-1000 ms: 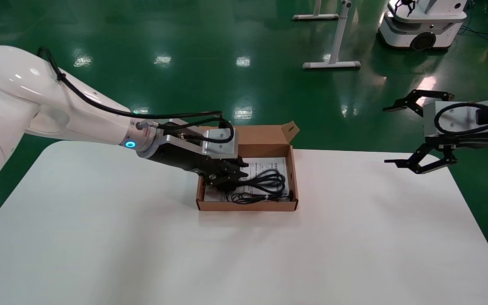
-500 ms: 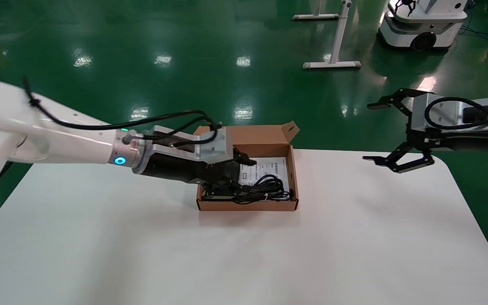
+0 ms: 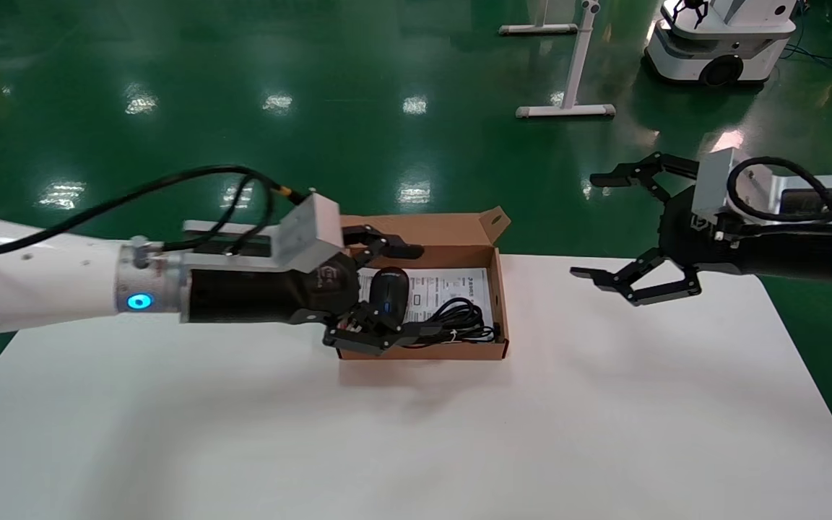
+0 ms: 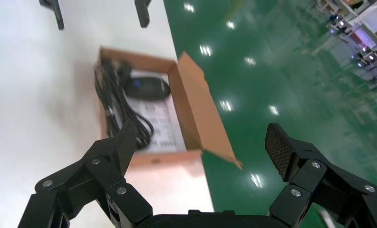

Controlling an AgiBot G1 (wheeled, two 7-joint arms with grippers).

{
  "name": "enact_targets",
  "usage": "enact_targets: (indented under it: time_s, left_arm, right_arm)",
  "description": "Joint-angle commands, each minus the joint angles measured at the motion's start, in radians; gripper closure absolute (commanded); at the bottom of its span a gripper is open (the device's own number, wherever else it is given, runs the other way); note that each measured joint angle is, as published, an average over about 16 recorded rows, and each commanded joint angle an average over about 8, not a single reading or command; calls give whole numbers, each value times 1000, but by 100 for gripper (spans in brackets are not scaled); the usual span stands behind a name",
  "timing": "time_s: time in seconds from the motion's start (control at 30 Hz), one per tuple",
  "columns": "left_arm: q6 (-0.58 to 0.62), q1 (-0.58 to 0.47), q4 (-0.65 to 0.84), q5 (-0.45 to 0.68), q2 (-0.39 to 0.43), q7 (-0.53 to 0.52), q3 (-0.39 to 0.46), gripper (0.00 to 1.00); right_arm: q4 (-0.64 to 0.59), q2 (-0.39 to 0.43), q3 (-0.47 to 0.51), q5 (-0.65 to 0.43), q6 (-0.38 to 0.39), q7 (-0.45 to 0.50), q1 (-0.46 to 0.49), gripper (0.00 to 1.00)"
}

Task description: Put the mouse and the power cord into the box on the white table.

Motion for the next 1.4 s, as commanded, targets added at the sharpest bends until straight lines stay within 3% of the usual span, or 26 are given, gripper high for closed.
enact_targets:
  time_s: [0.03,1.07,1.4]
  left_arm:
    - [8,25,-36,-21,-25,-19,-25,0]
    - [136,403,-583,-337,-398,-308,-408,0]
    - [145,436,-633,-365,-430,-327,-440,0]
  right_arm:
    - [43,11,16,27,-1,35,-31,0]
    - [700,180,257,447,-12,575,-502,0]
    - [772,198,284,496,-14,622,-555,0]
